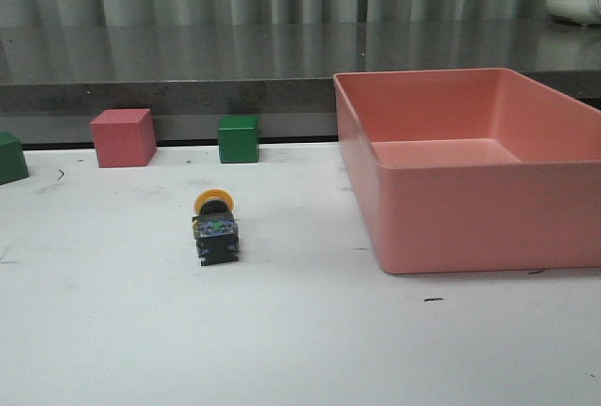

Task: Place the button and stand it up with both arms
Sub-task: 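Raise the right gripper away from the button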

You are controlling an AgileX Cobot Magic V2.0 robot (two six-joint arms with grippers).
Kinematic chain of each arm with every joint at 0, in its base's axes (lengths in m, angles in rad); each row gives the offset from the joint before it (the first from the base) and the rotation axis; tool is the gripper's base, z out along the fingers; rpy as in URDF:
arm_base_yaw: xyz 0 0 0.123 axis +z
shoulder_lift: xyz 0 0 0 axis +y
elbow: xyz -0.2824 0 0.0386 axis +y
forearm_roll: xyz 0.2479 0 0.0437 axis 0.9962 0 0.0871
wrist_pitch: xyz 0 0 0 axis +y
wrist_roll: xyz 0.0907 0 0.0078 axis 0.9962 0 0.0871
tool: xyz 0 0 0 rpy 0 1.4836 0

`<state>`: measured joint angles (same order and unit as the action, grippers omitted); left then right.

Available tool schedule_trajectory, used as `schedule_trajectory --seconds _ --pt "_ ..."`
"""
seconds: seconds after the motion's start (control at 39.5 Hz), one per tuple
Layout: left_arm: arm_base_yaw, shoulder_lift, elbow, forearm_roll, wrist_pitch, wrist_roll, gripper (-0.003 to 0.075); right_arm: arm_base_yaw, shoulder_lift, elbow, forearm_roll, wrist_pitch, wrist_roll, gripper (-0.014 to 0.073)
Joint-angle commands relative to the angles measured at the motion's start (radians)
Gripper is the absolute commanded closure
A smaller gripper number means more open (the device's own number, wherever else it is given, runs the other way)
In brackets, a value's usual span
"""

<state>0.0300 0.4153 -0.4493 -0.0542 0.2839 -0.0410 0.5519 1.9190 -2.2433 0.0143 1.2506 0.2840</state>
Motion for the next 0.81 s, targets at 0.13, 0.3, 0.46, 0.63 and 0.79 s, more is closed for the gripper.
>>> schedule_trajectory --seconds 0.13,0.3,0.46,0.63,0.79 --pt "0.001 0.013 -0.035 -0.001 -0.072 -0.002 0.0028 -0.228 -0.233 0.209 -0.014 0.092 -0.041 0.0664" --pt "0.001 0.013 -0.035 -0.001 -0.072 -0.002 0.0028 -0.348 -0.379 0.449 -0.071 0.056 -0.063 0.0664" --pt "0.001 0.013 -0.035 -0.001 -0.072 -0.002 0.0028 -0.369 -0.532 0.696 -0.11 -0.059 -0.063 0.0664" --pt "0.001 0.013 -0.035 -0.001 -0.072 -0.002 0.0028 -0.369 -0.738 0.995 -0.11 -0.248 -0.063 0.0664" --pt "0.001 0.013 -0.035 -0.001 -0.072 -0.002 0.0028 -0.369 -0.909 1.215 -0.132 -0.42 -0.063 0.0664"
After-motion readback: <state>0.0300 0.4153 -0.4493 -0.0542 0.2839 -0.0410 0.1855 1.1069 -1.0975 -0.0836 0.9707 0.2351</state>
